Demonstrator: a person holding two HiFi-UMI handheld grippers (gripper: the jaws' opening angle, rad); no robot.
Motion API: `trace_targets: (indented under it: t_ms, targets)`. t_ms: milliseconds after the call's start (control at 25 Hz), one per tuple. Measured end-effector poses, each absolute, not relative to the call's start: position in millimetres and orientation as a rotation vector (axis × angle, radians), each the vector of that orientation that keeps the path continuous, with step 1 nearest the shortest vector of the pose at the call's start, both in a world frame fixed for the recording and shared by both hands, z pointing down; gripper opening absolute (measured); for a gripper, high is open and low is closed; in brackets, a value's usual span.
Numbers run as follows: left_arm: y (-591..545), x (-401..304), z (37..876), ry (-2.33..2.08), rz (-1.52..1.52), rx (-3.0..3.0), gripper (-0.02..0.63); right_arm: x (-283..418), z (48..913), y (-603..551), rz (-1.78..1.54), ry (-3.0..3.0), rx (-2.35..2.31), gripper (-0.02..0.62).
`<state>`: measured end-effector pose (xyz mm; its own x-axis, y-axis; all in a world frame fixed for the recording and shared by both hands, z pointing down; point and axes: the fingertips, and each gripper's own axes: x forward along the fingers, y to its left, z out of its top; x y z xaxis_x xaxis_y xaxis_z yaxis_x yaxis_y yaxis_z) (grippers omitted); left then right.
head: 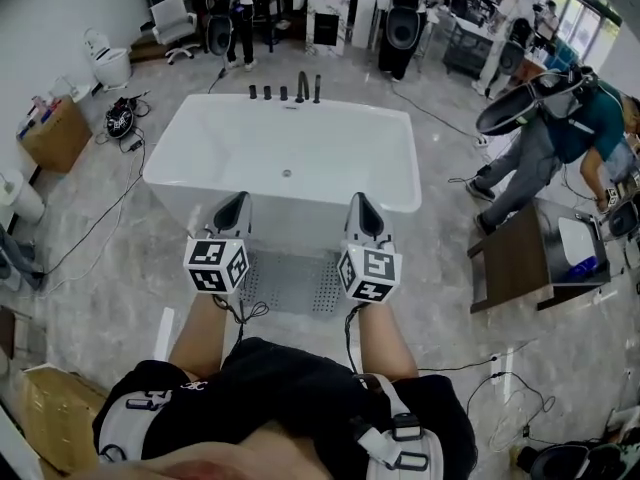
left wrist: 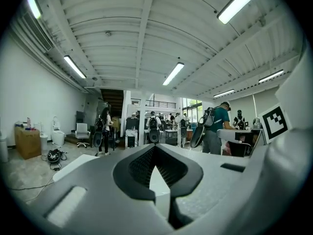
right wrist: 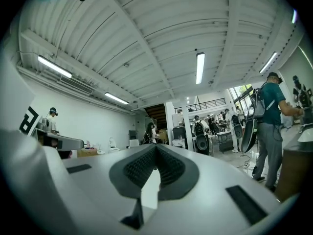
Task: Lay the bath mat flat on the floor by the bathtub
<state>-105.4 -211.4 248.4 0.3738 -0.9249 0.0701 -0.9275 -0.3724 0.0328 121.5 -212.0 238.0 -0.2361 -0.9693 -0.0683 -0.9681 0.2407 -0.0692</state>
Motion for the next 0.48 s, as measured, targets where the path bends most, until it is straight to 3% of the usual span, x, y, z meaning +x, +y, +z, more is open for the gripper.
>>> trace_targets:
  t_ms: [480]
  targets:
    - [-196,-136,243,-1.721,0.084,2.57,0.005,91,233,-197,-0.029,2.349,-1.885,0.005]
